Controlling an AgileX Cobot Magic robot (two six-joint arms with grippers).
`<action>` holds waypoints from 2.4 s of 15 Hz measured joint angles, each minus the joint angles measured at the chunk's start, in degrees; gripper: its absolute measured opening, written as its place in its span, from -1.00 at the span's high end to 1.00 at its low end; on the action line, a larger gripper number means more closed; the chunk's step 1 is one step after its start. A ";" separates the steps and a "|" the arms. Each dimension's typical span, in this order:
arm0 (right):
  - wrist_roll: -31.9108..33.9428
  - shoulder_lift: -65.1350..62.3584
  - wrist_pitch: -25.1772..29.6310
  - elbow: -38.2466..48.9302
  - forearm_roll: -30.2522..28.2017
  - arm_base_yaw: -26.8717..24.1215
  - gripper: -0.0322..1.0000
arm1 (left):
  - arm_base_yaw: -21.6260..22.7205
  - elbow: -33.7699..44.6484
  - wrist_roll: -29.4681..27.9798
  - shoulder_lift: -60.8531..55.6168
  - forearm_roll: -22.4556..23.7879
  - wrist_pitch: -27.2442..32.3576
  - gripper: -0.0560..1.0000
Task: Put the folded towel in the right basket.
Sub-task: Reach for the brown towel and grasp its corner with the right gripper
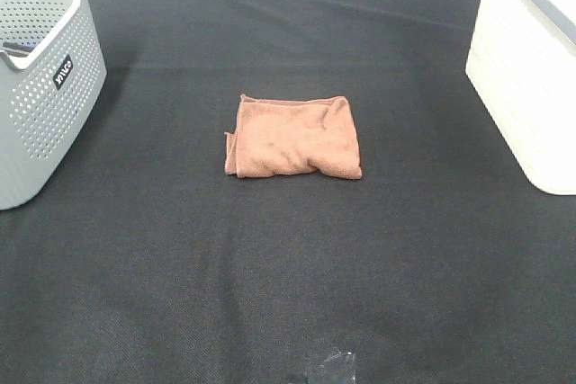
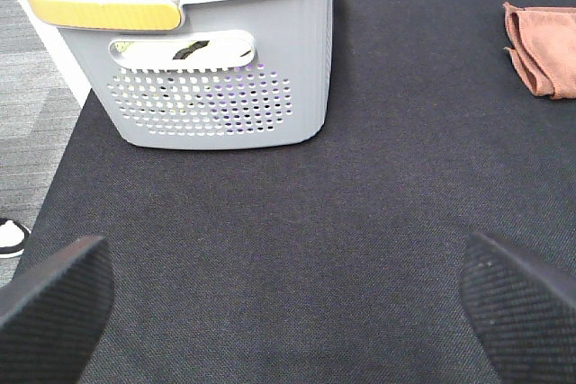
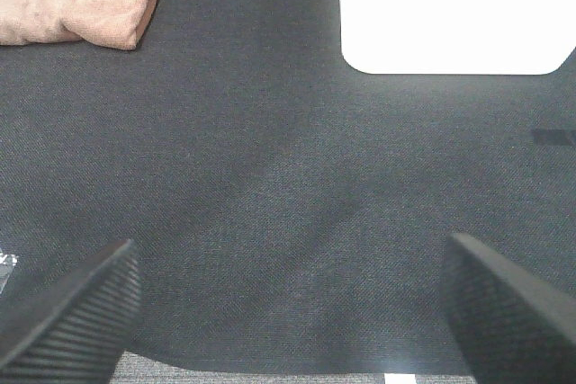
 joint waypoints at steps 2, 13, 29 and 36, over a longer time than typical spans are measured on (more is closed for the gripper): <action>0.00 0.00 0.00 0.00 0.00 0.00 -0.76 | 0.00 0.00 0.00 0.00 0.00 0.00 -0.95; 0.00 0.00 0.00 0.00 -0.06 0.00 -0.76 | 0.00 0.00 0.00 0.00 0.00 0.00 -0.95; 0.00 0.00 0.00 0.00 -0.06 0.00 -0.76 | 0.00 0.00 0.00 0.00 -0.17 0.00 -0.95; -0.52 0.00 0.00 0.00 -0.23 0.00 -0.76 | 0.00 0.00 0.00 0.00 -0.17 0.00 -0.95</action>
